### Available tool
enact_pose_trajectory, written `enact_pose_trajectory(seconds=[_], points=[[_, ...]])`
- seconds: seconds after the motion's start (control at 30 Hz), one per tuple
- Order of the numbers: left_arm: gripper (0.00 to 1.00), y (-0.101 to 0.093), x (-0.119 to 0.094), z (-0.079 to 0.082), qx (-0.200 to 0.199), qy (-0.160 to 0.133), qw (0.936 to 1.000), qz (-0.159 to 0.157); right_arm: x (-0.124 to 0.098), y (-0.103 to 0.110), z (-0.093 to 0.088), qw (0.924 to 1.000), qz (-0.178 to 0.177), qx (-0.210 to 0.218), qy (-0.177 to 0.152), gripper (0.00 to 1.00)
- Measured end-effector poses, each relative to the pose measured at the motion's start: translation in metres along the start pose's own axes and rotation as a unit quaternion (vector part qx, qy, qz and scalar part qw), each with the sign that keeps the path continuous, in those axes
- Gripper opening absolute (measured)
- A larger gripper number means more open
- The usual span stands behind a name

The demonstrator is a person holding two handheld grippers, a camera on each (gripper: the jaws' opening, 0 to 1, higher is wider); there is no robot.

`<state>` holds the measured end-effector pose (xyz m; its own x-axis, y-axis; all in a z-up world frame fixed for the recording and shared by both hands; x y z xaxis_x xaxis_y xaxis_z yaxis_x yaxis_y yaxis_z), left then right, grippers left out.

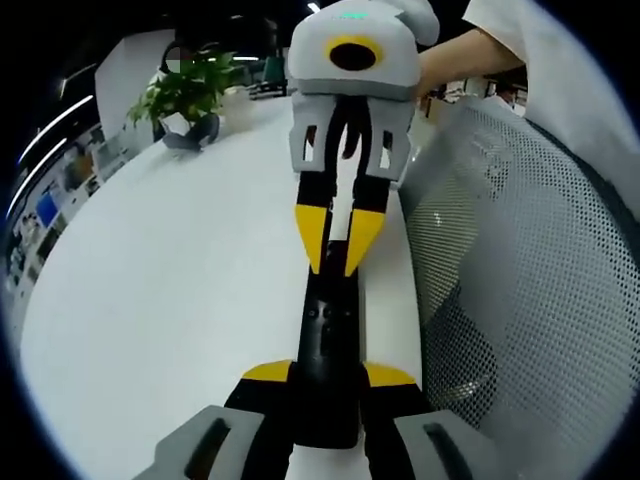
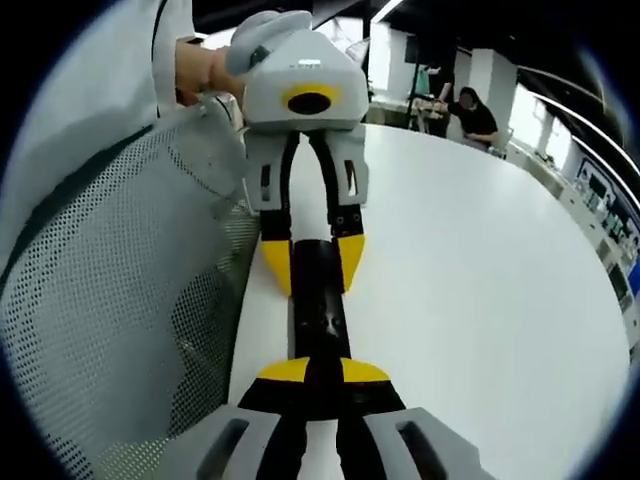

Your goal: Press the specified remote control buttons in sequence, fully releasing each button before pressing the next.

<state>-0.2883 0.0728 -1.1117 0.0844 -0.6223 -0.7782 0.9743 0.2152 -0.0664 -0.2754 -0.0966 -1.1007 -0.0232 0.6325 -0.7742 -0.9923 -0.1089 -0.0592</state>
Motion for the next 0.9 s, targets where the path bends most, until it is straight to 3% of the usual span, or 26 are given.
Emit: enact_pose_trajectory(seconds=[0.2,0.3,0.33,0.4,0.5,0.6,0.9], points=[[0.24,0.001,0.001,0.002,0.004,0.007,1.0,-0.001,0.003,-0.005,0.014,0.9961,0.02,0.018,0.085,0.06],[0.24,0.002,0.001,0.002,0.002,0.009,0.9999,-0.005,0.007,-0.006,0.022,0.9915,0.03,-0.003,0.127,0.06],[0.24,0.002,0.001,0.002,0.003,0.009,0.9999,-0.006,0.008,-0.006,0.023,0.9912,0.033,-0.016,0.127,0.06],[0.24,0.003,0.001,0.002,0.002,0.006,1.0,-0.008,0.007,-0.007,0.021,0.9925,0.028,0.012,0.118,0.06],[0.24,0.002,0.001,0.0,-0.001,-0.002,1.0,-0.005,0.003,-0.004,0.01,0.9979,0.018,-0.009,0.062,0.06],[0.24,0.002,0.001,0.0,-0.003,-0.004,1.0,-0.004,0.002,-0.003,0.003,0.999,0.006,0.035,0.026,0.06],[0.24,0.002,0.001,0.0,-0.003,-0.004,1.0,-0.004,0.006,-0.002,0.011,0.999,0.013,-0.019,0.039,0.07]])
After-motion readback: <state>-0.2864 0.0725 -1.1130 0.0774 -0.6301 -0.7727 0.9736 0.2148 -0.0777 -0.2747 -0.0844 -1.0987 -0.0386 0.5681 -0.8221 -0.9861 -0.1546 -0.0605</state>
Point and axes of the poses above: the point that each gripper's makers call its tool centre point, and the gripper's own axes: x roughly forward along the fingers, y roughly to its left, z roughly out of its top, the point moved 10 cm from there along -x, roughly backward along the fingers, and after that the axes turned 5 degrees about -x, right-handed, at the moved point
